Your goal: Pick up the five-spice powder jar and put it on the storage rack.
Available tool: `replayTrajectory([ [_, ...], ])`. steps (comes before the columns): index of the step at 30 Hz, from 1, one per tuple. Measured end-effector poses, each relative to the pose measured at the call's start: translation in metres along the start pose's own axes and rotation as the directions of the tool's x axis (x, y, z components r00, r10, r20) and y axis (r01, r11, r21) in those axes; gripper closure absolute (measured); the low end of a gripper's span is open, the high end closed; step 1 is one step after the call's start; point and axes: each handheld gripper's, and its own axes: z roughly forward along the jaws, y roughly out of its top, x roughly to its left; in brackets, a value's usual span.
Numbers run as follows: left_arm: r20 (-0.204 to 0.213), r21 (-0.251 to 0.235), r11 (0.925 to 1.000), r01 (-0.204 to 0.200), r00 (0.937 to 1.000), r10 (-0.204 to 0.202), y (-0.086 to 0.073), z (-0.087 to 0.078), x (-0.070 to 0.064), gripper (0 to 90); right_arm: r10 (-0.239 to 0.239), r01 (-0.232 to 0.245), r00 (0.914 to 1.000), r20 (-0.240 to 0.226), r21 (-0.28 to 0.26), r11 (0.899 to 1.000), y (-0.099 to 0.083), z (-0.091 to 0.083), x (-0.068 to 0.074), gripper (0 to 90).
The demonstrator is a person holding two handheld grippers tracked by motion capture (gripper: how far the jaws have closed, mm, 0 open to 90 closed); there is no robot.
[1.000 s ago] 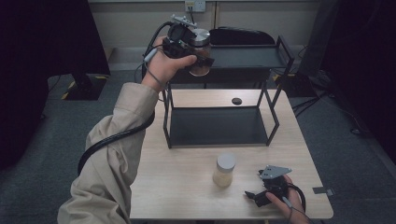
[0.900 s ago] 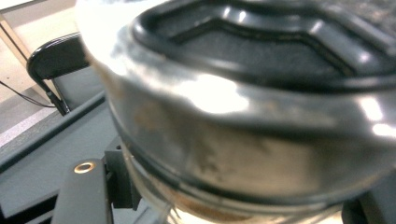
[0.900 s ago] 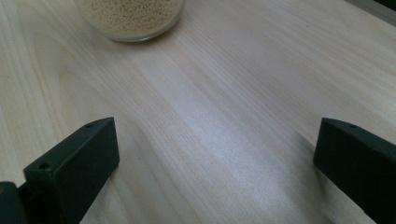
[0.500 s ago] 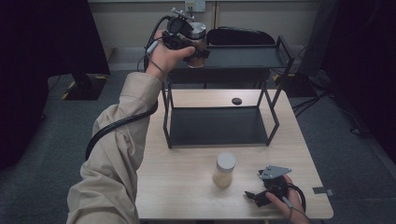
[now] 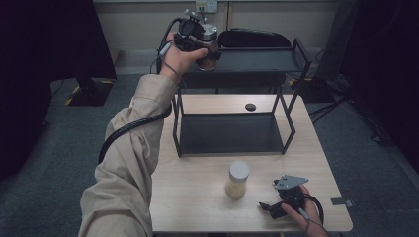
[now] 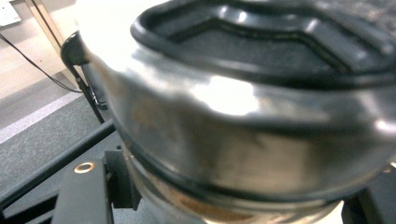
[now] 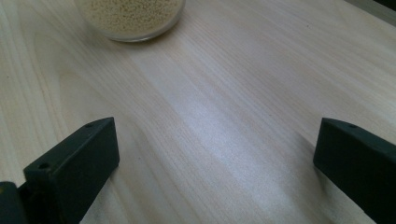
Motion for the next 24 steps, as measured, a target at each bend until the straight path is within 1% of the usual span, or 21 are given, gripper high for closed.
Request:
replayTrajectory([
  [3, 0.003, -0.003, 0.9999, 0.015, 0.9999, -0.015, -0.0014, 0.0032, 0.0015, 30.3, 0.0, 0.0, 1.0, 0.0, 0.0, 1.0, 0.0, 0.0, 0.0, 0.0],
  [7, 0.002, 0.004, 0.9999, 0.014, 0.9999, -0.014, -0.0015, 0.0074, 0.0018, 30.3, 0.0, 0.0, 1.0, 0.0, 0.0, 1.0, 0.0, 0.0, 0.0, 0.0],
  [11, 0.006, -0.007, 0.9997, 0.022, 0.9997, -0.022, -0.0034, 0.0086, 0.0026, 30.2, 0.0, 0.0, 1.0, 0.0, 0.0, 1.0, 0.0, 0.0, 0.0, 0.0],
  [14, -0.004, -0.003, 1.0, 0.005, 1.0, -0.005, -0.0027, 0.0095, -0.0007, 30.1, 0.0, 0.0, 1.0, 0.0, 0.0, 1.0, 0.0, 0.0, 0.0, 0.0],
  [16, -0.006, -0.006, 1.0, 0.004, 1.0, -0.004, -0.0033, 0.0097, -0.0014, 30.1, 0.0, 0.0, 1.0, 0.0, 0.0, 1.0, 0.0, 0.0, 0.0, 0.0],
  [20, -0.009, -0.013, 0.9999, 0.007, 0.9999, -0.008, -0.005, 0.0098, -0.0023, 29.9, 0.0, 0.0, 1.0, 0.0, 0.0, 1.0, 0.0, 0.0, 0.0, 0.0],
  [21, -0.01, -0.016, 0.9997, 0.02, 0.9998, -0.02, -0.0055, 0.0097, -0.0026, 29.7, 0.0, 0.0, 1.0, 0.0, 0.0, 1.0, 0.0, 0.0, 0.0, 0.0],
  [23, -0.013, -0.022, 0.9995, 0.021, 0.9997, -0.022, -0.006, 0.0094, -0.0035, 28.9, 0.0, 0.0, 1.0, 0.0, 0.0, 1.0, 0.0, 0.0, 0.0, 0.0],
  [24, -0.02, -0.025, 0.9995, 0.019, 0.9996, -0.019, -0.0057, 0.0086, -0.0052, 26.5, 0.0, 0.0, 1.0, 0.0, 0.0, 1.0, 0.0, 0.0, 0.0, 0.0],
])
